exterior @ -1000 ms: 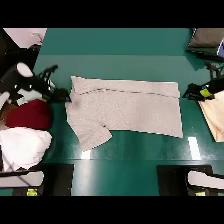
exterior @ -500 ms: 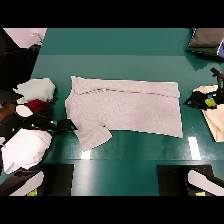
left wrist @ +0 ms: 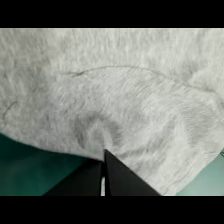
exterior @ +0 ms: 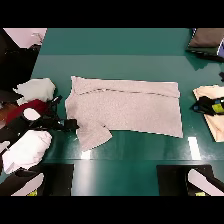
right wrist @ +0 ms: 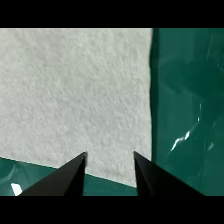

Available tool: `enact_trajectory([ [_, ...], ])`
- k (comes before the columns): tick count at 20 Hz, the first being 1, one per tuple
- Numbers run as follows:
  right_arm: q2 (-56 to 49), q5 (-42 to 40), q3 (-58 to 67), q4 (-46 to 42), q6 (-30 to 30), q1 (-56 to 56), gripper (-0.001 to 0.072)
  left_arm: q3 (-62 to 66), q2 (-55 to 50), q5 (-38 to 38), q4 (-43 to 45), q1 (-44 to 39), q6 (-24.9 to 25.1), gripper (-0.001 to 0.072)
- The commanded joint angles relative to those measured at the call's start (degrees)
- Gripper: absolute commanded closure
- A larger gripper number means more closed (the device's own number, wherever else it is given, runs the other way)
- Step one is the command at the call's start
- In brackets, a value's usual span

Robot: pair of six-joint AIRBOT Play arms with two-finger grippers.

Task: Fold the shirts.

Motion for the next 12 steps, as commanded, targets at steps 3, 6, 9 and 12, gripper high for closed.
enact_trajectory([
  [3,2.1,-0.9,-15.6,-3.6,-1.0,-10.5,0.0238,4.2,0.1,-2.2,-0.4,-0.4,1.4,0.0681],
  [6,2.0,-5.7,-21.1,2.8,-3.6,-11.9,0.0279,4.1,0.1,-2.2,-0.4,-0.4,1.4,0.0681],
  [9,2.0,-8.7,-23.3,4.1,-3.6,-9.1,0.0282,4.1,0.1,-2.2,-0.4,-0.4,1.8,0.0681],
  [12,-0.3,-9.1,-23.5,4.1,-3.0,-4.9,0.0285,4.1,0.1,-2.2,-0.4,-0.4,1.8,0.0681],
])
